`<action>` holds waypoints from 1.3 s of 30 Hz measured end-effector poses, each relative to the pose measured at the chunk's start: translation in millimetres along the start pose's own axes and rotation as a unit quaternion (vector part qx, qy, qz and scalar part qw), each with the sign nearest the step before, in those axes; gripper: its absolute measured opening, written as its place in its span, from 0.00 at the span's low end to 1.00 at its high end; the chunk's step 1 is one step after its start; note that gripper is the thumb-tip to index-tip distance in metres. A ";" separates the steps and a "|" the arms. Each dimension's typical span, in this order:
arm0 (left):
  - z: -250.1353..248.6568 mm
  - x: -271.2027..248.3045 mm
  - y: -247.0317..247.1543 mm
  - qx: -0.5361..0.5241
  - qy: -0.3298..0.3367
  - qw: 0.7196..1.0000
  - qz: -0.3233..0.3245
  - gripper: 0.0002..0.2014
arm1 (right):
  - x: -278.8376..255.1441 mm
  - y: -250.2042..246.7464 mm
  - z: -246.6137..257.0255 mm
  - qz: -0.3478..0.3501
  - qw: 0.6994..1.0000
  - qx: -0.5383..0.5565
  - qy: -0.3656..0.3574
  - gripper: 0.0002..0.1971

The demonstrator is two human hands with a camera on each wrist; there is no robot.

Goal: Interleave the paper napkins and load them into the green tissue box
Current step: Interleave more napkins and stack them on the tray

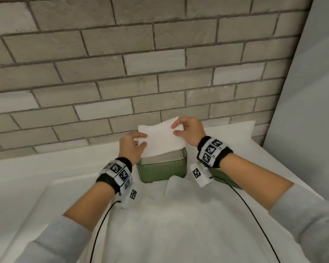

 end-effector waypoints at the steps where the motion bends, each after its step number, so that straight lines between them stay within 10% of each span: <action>1: 8.0 9.3 4.0 0.035 -0.006 0.999 0.010 0.10 | 7.7 7.3 -5.1 0.002 1.000 -0.030 0.000 0.08; 8: 61.7 20.0 51.2 0.246 -0.037 0.952 0.177 0.15 | 5.8 69.7 -67.9 0.169 0.953 -0.244 0.055 0.18; 12: 36.2 14.4 63.1 0.243 0.061 0.958 0.141 0.07 | -3.4 74.3 -48.6 0.163 0.920 -0.356 -0.020 0.17; 14: 33.0 9.7 74.6 0.283 0.067 0.944 0.155 0.22 | -7.7 79.3 -38.4 0.173 0.895 -0.406 -0.060 0.11; 18: 52.5 -4.5 93.7 0.405 -0.012 0.878 0.253 0.37 | -24.8 95.3 -64.8 0.302 0.834 -0.462 0.021 0.30; 22: 51.8 -6.6 89.7 0.404 0.007 0.880 0.249 0.36 | -25.0 83.0 -56.4 0.270 0.879 -0.392 0.001 0.31; 26: 19.0 -19.8 62.6 0.290 0.164 0.940 0.070 0.22 | -22.1 25.2 -38.8 0.106 0.966 -0.233 -0.040 0.21; 30: -1.7 -78.5 81.9 0.263 0.320 0.905 0.099 0.13 | -44.6 0.5 -47.4 0.146 0.970 -0.195 -0.011 0.10; 34: 47.3 -107.4 123.1 0.311 0.142 0.903 0.261 0.15 | -90.5 14.2 -90.8 0.359 0.882 -0.288 0.101 0.04; 39: 65.1 -105.1 138.7 0.236 -0.012 0.919 0.316 0.21 | -129.4 15.4 -123.1 0.403 0.815 -0.387 0.154 0.32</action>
Point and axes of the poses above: each hand's wrist, its own x-axis towards the middle knuckle, its own y-axis out of the palm, z = x × y, the point moved 9 cm from there along x, towards the middle knuckle, and after that the axes turned 2 degrees about -x, right-handed, at the moved point
